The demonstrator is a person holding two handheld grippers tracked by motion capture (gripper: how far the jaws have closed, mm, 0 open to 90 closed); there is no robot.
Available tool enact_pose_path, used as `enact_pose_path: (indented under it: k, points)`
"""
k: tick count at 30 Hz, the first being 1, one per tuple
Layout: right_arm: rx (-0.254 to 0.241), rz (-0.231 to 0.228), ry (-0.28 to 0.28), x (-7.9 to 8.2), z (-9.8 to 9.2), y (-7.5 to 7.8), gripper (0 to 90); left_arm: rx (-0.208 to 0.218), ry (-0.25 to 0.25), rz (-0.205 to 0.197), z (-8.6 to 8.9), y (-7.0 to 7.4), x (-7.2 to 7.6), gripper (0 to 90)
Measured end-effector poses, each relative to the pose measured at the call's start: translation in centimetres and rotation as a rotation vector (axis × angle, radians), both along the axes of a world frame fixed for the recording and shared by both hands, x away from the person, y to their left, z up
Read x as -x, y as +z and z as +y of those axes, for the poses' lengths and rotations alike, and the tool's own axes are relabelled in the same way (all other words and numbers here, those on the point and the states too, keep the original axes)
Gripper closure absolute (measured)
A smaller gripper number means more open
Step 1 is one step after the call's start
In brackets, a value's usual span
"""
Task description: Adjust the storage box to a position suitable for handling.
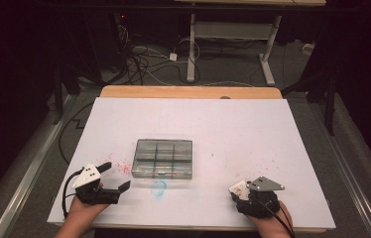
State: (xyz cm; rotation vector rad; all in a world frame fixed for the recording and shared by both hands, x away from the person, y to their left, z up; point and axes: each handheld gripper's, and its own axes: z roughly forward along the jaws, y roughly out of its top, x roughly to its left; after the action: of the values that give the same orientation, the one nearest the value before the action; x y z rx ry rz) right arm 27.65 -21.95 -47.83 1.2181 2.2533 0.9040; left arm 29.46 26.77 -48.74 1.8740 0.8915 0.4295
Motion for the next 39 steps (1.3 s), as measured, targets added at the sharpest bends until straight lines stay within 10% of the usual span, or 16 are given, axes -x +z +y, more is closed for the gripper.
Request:
enact_pose_path:
  k: [12, 17, 22, 32, 39]
  points:
    - [-0.107, -0.075, -0.013, 0.0, -0.6, 0.8, 25.8, 0.01, -0.02, 0.019, 0.1, 0.0, -0.2, 5.7]
    - [-0.167, -0.109, -0.013, -0.1, -0.9, 0.9, 26.4, 0.078, -0.027, 0.052, 0.9, 0.1, -0.3, 8.0]
    - [-0.172, -0.112, -0.006, -0.2, -0.9, 0.8, 32.0, 0.001, -0.027, 0.062, 0.9, 0.3, -0.2, 9.2]
    - [-0.165, -0.104, -0.041, -0.4, -1.0, 0.4, 40.9, 0.032, 0.036, 0.108, 2.2, 0.0, -0.6, 16.9]
    - [-0.161, -0.109, -0.054, -0.4, -1.1, 0.1, 51.3, 0.061, 0.087, 0.122, 2.5, -0.1, -0.6, 46.9]
